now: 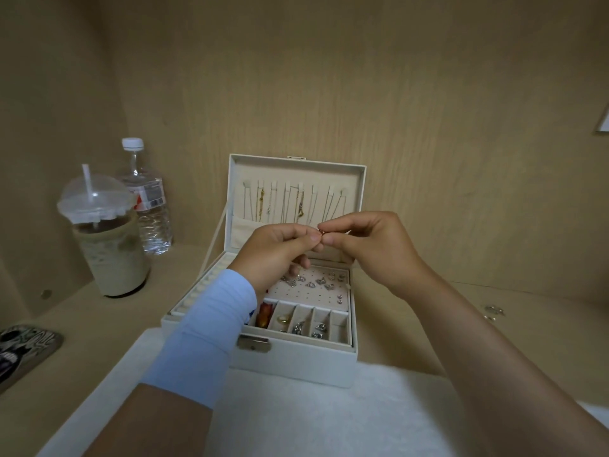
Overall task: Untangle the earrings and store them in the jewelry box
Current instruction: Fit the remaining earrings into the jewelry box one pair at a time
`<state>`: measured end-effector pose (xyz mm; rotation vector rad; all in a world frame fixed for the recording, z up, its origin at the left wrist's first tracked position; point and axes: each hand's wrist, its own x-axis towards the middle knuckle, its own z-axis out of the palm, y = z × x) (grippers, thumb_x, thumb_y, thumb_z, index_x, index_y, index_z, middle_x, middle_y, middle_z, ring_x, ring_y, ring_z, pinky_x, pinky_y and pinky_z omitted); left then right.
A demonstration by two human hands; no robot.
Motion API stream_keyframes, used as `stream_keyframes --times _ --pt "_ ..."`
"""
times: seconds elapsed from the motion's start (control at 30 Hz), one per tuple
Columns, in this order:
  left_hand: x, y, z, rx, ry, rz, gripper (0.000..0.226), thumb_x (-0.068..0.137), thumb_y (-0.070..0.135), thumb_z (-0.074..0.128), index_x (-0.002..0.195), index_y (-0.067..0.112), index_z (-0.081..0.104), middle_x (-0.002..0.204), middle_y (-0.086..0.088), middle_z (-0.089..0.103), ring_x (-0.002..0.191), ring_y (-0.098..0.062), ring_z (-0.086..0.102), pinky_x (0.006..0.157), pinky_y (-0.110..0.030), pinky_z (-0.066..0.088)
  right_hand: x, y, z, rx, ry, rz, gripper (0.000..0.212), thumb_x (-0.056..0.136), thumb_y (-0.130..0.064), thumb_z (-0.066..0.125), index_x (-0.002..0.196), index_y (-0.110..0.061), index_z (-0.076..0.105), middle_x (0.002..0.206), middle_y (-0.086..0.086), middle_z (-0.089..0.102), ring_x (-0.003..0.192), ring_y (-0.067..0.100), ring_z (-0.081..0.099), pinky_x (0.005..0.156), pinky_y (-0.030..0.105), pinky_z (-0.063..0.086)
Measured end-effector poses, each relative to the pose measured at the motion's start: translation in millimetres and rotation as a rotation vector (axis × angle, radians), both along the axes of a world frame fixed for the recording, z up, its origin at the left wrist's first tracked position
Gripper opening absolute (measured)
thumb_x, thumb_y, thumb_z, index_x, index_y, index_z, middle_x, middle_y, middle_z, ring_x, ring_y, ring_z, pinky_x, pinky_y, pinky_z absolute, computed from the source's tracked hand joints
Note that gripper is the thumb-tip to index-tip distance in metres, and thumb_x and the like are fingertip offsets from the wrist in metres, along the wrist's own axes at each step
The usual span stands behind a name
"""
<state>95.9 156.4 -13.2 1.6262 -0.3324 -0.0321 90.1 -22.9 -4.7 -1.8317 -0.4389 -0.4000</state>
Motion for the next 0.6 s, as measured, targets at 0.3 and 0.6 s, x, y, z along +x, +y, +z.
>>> stream_keyframes --times 0.3,0.6 --pt "1 -7 -7 0.086 -0.036 0.051 0.007 0.090 0.015 0.068 0.093 0.015 0.075 0.084 0.000 0.076 0.059 -0.008 0.058 0.054 -0.020 0.048 1 -24 -8 -0.240 0.054 -0.103 0.005 0.081 -0.013 0.082 0.085 -0.016 0.081 0.073 -0.007 0.075 0.052 -0.001 0.056 0.059 0.017 0.047" --pt "1 -10 -8 0.072 -0.043 0.076 0.001 0.087 0.014 0.072 0.087 0.014 0.073 0.076 0.003 0.075 0.056 -0.005 0.059 0.051 -0.017 0.046 -6 -23 -11 -0.805 0.072 -0.228 0.005 0.080 -0.031 0.082 0.079 -0.029 0.078 0.085 -0.018 0.070 0.077 -0.004 0.059 0.075 0.024 0.048"
